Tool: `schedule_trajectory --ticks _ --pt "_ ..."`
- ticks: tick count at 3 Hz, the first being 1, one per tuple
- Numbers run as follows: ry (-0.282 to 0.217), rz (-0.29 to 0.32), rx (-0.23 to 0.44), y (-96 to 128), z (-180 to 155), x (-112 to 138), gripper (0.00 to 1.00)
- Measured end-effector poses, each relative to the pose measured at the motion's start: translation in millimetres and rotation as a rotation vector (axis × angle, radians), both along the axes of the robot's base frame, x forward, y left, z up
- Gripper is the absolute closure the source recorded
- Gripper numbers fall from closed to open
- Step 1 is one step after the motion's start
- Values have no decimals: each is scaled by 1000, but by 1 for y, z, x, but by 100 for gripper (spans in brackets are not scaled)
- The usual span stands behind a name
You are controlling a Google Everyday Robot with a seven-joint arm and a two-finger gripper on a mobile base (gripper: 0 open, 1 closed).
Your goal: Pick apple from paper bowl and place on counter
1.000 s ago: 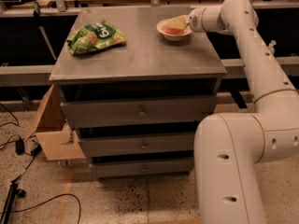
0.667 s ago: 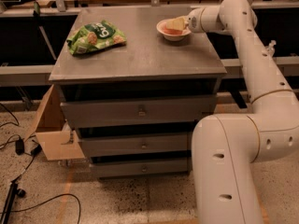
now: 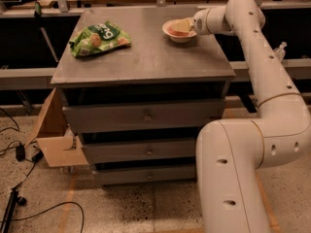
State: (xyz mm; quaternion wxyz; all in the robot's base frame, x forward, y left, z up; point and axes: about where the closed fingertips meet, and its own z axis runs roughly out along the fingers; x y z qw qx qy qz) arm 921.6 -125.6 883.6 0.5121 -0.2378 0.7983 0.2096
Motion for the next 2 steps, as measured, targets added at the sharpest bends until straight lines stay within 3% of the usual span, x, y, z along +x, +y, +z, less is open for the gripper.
schedule_trajectory --ticks 2 --pt "15 19 -13 8 -9 0 24"
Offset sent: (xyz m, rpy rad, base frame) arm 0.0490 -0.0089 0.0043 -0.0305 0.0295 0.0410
